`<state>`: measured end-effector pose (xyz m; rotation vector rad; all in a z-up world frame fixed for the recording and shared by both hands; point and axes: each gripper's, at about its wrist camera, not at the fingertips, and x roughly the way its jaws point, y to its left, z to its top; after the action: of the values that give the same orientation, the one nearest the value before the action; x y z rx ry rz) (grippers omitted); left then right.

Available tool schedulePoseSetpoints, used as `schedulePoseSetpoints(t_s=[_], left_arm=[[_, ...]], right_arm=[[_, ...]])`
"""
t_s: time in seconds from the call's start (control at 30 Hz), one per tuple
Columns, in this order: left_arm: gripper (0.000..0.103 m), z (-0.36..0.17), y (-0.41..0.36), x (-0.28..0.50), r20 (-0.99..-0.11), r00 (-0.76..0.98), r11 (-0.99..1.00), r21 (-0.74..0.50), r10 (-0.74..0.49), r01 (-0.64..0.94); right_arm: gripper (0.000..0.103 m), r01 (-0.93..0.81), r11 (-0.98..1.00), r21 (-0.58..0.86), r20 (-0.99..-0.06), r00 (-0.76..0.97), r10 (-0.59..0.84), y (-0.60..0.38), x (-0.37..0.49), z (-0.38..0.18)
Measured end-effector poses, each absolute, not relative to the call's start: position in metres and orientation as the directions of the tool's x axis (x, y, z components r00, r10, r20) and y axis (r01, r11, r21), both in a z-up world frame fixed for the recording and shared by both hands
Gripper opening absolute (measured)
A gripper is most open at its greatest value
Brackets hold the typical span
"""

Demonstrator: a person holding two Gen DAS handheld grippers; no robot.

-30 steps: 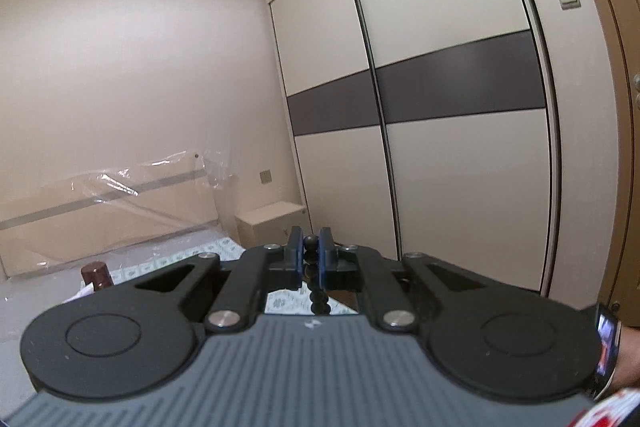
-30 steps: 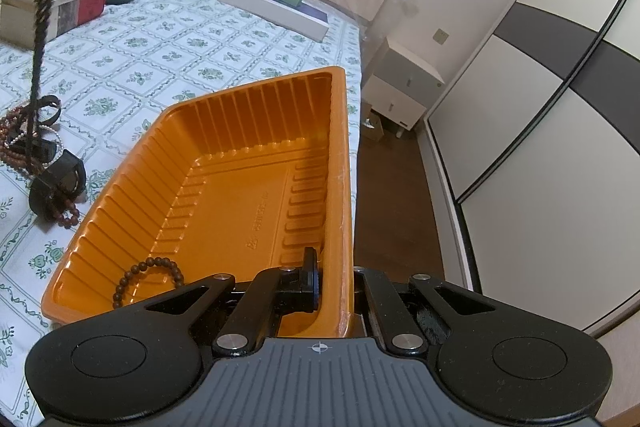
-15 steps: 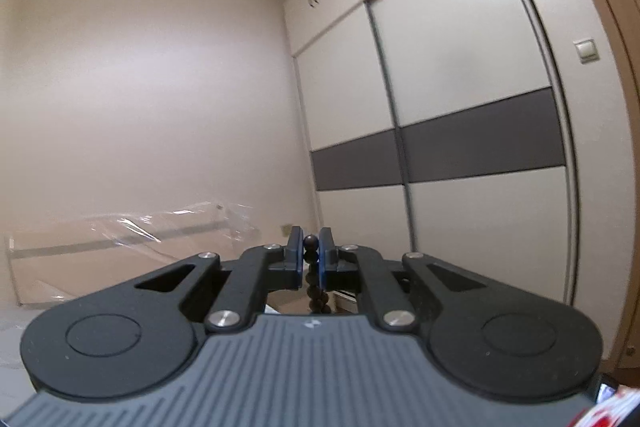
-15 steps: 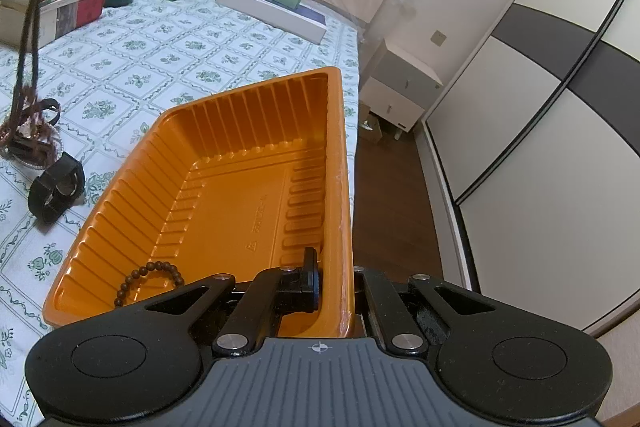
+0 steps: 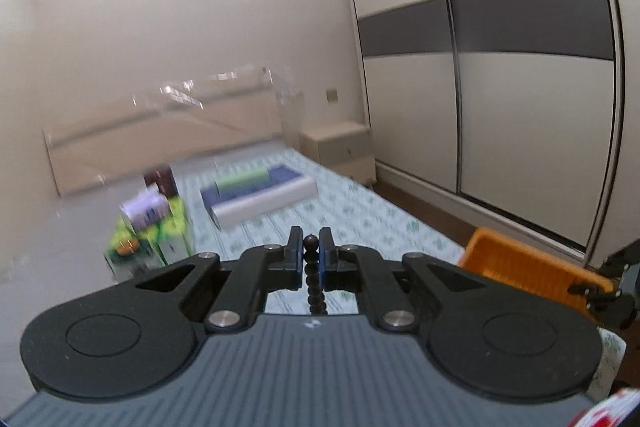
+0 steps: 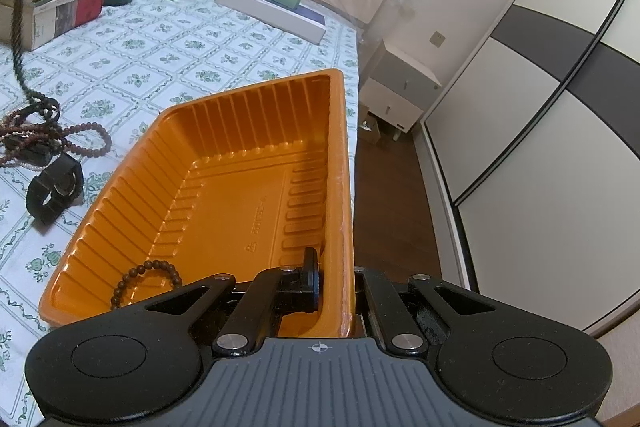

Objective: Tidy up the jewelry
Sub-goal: 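Lift the necklace high with the left tool to pull it free, then swing the dangling necklace over the orange tray with the left tool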

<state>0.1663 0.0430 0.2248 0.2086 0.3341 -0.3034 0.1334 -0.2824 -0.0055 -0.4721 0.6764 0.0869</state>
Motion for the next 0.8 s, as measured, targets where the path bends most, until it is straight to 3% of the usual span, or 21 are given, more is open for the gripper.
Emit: schedulePoseSetpoints(t_s=[0.17, 0.3, 0.47, 0.7, 0.8], left_arm=[[0.007, 0.203, 0.035, 0.183, -0.383, 0.882, 0.927, 0.138, -0.275, 0.349], [0.007, 0.218, 0.017, 0.196, -0.342, 0.887, 0.919, 0.131, -0.310, 0.372], [0.007, 0.276, 0.001, 0.196, -0.198, 0.915, 0.913, 0.147, -0.350, 0.381], [0.007, 0.357, 0.042, 0.114, 0.132, 0.958, 0.960, 0.147, -0.256, 0.237], [0.006, 0.349, 0.061, 0.115, 0.086, 0.973, 0.972, 0.124, -0.213, 0.202]], right_arm=[[0.003, -0.225, 0.894, -0.389, -0.617, 0.784, -0.072, -0.283, 0.134, -0.005], [0.003, -0.220, 0.895, -0.388, -0.616, 0.785, -0.074, -0.284, 0.134, -0.006], [0.003, -0.218, 0.896, -0.386, -0.616, 0.784, -0.074, -0.285, 0.136, -0.006], [0.003, -0.216, 0.899, -0.382, -0.612, 0.787, -0.071, -0.286, 0.136, -0.006], [0.003, -0.215, 0.898, -0.383, -0.609, 0.790, -0.071, -0.284, 0.135, -0.006]])
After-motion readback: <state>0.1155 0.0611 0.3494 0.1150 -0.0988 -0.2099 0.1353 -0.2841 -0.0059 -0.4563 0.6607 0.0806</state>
